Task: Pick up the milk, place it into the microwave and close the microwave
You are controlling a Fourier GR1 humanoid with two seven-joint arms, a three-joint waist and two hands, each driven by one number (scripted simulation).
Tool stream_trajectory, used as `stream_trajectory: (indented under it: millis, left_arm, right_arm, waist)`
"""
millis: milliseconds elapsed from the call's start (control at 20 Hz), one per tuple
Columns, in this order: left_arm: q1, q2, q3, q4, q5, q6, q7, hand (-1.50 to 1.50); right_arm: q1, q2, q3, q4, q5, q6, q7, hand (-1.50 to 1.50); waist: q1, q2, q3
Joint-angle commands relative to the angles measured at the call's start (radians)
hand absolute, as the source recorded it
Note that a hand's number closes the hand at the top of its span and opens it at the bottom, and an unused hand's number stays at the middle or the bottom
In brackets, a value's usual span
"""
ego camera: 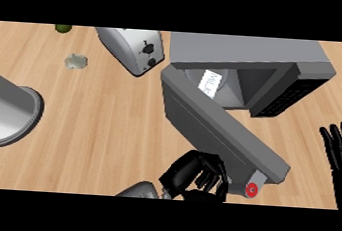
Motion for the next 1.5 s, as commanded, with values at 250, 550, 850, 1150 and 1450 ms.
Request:
stream_trajectory:
  millis: [250,550,850,1150,1450]
  left_arm:
    - [-0.139,-0.012,-0.045,0.031,0.209,0.222,-0.106,1.50]
    - [-0.268,-0.012,-0.018,0.083,0.304,0.277,-0.114,1.50]
    - [-0.360,-0.013,0.057,0.173,0.412,0.298,-0.113,1.50]
    - [-0.433,-0.013,0.133,0.229,0.510,0.322,-0.139,1.50]
    - [-0.479,-0.013,0.200,0.263,0.600,0.313,-0.225,1.50]
  right_arm:
    - [-0.019,-0.084,0.001,-0.098,-0.138,0.125,0.092,-1.50]
    - [-0.053,-0.105,0.044,-0.154,-0.179,0.166,0.131,-1.50]
    - [-0.069,-0.130,0.044,-0.188,-0.233,0.185,0.167,-1.50]
    - [-0.068,-0.149,0.044,-0.205,-0.303,0.201,0.210,-1.50]
    - [-0.109,-0.158,0.032,-0.216,-0.346,0.186,0.232,-1.50]
  waist:
    - [-0.061,0.011,-0.002]
    - [-0.112,0.023,-0.002]
    - [-0.160,0.041,-0.002]
    - [-0.198,0.051,-0.003]
    - [-0.221,0.065,-0.003]
